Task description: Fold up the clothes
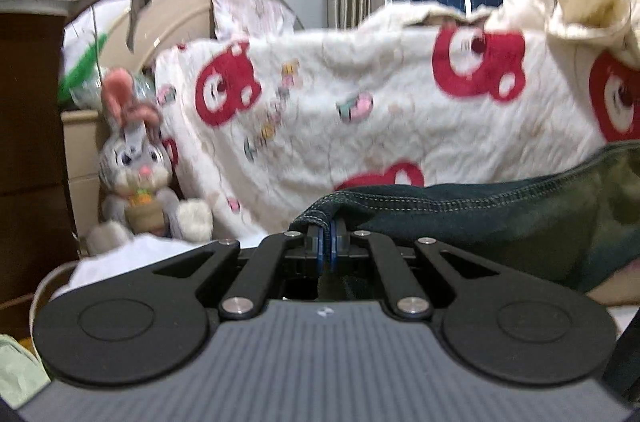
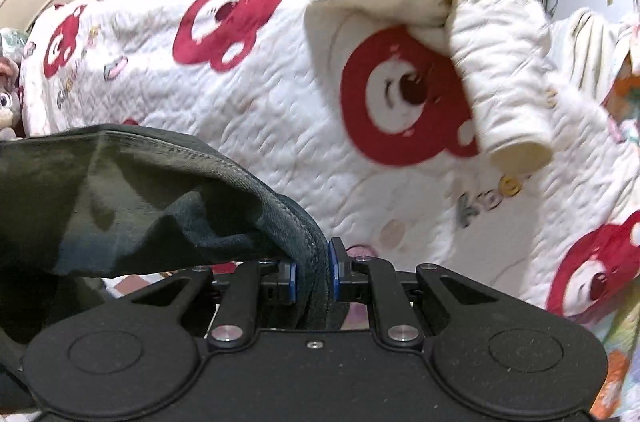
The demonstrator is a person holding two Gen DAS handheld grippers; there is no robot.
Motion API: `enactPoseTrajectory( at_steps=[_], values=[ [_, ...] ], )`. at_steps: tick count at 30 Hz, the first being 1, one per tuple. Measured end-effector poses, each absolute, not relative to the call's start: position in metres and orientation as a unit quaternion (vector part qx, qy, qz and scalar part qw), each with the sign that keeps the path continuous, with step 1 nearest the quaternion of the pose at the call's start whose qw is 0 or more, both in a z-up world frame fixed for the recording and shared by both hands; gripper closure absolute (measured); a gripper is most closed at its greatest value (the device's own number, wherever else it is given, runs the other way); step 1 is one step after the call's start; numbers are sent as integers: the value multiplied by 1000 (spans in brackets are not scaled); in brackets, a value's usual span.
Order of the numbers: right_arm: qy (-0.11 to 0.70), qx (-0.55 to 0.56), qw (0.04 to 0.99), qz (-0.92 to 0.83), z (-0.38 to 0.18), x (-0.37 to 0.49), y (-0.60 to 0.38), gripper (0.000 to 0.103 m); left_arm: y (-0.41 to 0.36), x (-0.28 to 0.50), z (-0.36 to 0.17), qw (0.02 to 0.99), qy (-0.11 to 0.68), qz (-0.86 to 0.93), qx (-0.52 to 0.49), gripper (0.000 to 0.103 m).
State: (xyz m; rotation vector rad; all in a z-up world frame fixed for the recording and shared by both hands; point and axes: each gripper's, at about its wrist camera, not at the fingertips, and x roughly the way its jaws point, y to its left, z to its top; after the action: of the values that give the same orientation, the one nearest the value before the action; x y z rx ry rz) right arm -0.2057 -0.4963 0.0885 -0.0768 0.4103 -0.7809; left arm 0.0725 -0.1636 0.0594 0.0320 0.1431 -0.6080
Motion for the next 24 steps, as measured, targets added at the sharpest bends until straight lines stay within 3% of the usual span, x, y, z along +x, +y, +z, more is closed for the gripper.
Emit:
enactPoseTrajectory(
  at_steps=[12, 16, 21, 22, 23, 24],
  values=[
    [204, 5, 927, -315, 152, -291, -483, 87, -140, 26, 136, 950, 27, -305, 70, 100],
    [240, 32, 930, -276, 150, -290, -505, 86, -147, 22, 151, 948, 6, -305, 93, 100],
    [324, 25, 907, -267, 101, -226, -580, 86, -237, 97, 107, 932, 83, -314, 158, 99],
    [339, 28, 901, -268, 87, -210, -599, 78, -251, 109, 92, 931, 99, -309, 165, 99],
    [352, 37, 893, -280, 69, -191, -623, 63, -266, 120, 77, 930, 114, -304, 172, 95],
    [364, 48, 883, -293, 50, -171, -647, 60, -280, 132, 62, 928, 130, -299, 179, 95]
  ],
)
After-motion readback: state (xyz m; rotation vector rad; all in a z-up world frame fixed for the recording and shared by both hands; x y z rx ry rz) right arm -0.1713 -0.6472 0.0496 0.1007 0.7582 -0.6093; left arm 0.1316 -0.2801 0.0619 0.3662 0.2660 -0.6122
